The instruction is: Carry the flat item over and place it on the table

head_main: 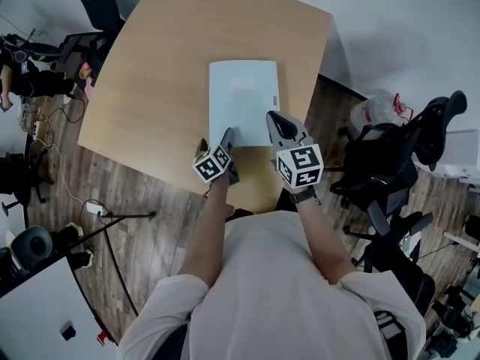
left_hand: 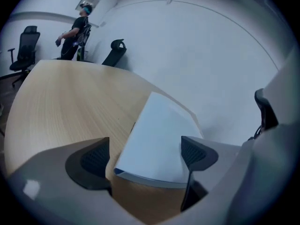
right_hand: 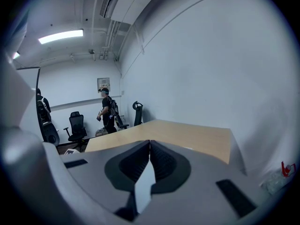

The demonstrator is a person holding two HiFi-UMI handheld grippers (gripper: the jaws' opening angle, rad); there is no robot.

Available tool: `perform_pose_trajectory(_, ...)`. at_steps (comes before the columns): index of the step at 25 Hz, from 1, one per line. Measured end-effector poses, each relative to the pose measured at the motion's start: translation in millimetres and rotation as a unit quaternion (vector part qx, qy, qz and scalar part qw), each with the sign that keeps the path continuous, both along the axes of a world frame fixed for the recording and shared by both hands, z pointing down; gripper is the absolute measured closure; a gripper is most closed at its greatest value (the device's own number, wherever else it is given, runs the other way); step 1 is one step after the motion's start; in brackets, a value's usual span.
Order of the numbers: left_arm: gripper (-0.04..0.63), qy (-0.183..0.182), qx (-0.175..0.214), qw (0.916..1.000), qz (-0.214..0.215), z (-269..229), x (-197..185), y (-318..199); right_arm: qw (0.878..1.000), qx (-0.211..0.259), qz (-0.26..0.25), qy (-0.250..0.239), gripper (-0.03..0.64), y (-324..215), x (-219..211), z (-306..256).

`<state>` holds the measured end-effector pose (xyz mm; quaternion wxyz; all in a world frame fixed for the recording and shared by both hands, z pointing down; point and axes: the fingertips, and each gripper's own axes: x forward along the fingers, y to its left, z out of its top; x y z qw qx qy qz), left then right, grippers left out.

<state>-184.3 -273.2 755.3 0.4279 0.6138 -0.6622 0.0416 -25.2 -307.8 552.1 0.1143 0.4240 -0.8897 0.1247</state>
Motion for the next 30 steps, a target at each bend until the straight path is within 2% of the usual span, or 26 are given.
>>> perform_pose_trajectory(5, 0.135, -0.026, 0.011, 0.9993, 0.025, -4, -2, 2, 1.000, 0.000, -0.005, -0.001, 0.604, 2, -4, 1)
perform_pose_trajectory(7, 0.136, -0.067, 0.026, 0.9961, 0.052, -13, -1, -1, 1.000, 0.003, -0.004, 0.000, 0.604, 2, -3, -1)
perform_pose_trajectory(10, 0.138, -0.152, 0.066, 0.9793, 0.116, -37, 7, -12, 1.000, 0.007, -0.003, 0.002, 0.604, 2, -2, -3)
perform_pose_trajectory(12, 0.140, -0.177, 0.095, 0.9692, 0.143, -59, 12, -22, 1.000, 0.010, -0.002, 0.002, 0.604, 2, -2, -5)
perform_pose_trajectory(17, 0.148, -0.175, 0.163, 0.9584, 0.155, -120, 11, -44, 0.999, 0.032, 0.006, 0.009, 0.604, -2, -6, -23)
perform_pose_trajectory(20, 0.176, -0.178, 0.195, 0.9511, 0.160, -161, 11, -51, 0.999, 0.046, 0.020, 0.011, 0.604, -7, -6, -38)
perform_pose_trajectory(25, 0.299, -0.174, 0.256, 0.9406, 0.139, -233, 13, -60, 0.996, 0.084, 0.039, -0.002, 0.604, -17, -5, -79)
perform_pose_trajectory(30, 0.363, -0.168, 0.302, 0.9298, 0.126, -292, 15, -54, 0.991, 0.118, 0.056, -0.004, 0.604, -15, 0, -115)
